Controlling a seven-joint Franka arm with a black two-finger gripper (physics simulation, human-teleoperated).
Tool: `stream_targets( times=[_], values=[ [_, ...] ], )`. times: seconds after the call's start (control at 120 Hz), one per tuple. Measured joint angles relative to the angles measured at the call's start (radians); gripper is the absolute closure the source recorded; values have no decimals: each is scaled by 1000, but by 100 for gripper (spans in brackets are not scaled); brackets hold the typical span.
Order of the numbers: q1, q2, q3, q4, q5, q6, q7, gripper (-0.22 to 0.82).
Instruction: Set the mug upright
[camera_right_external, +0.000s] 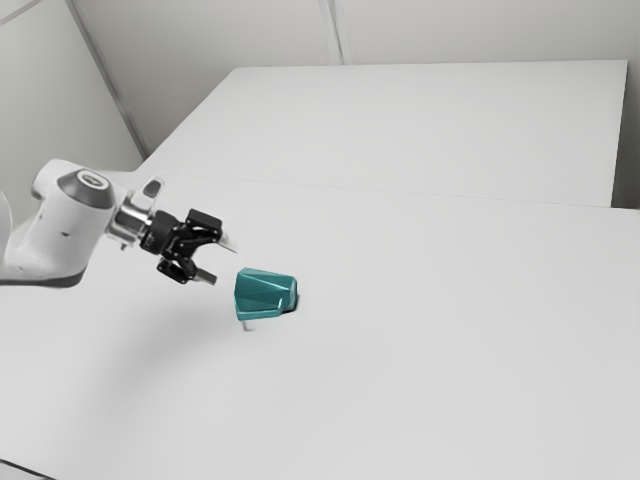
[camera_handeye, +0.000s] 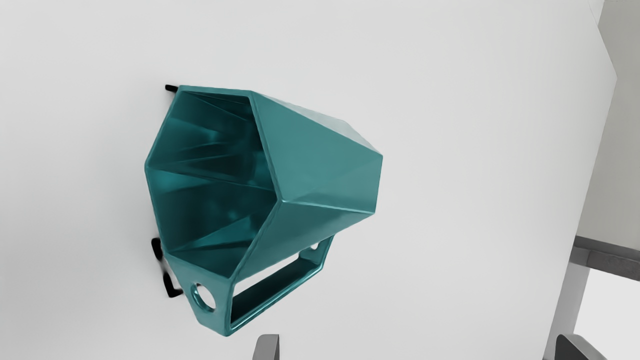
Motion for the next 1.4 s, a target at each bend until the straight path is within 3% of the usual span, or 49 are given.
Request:
stream_targets(
  times=[0.267,0.692,1.2,1.292,1.4],
  values=[
    [124,109,8,-17,-111,20,240,0],
    [80,142,-1,-39,-295,19,502,0],
    [20,201,-48,-25,-453,37,633,0],
    [19,202,-58,-25,-468,46,644,7],
    [21,202,-60,-26,-476,52,653,29]
  ],
)
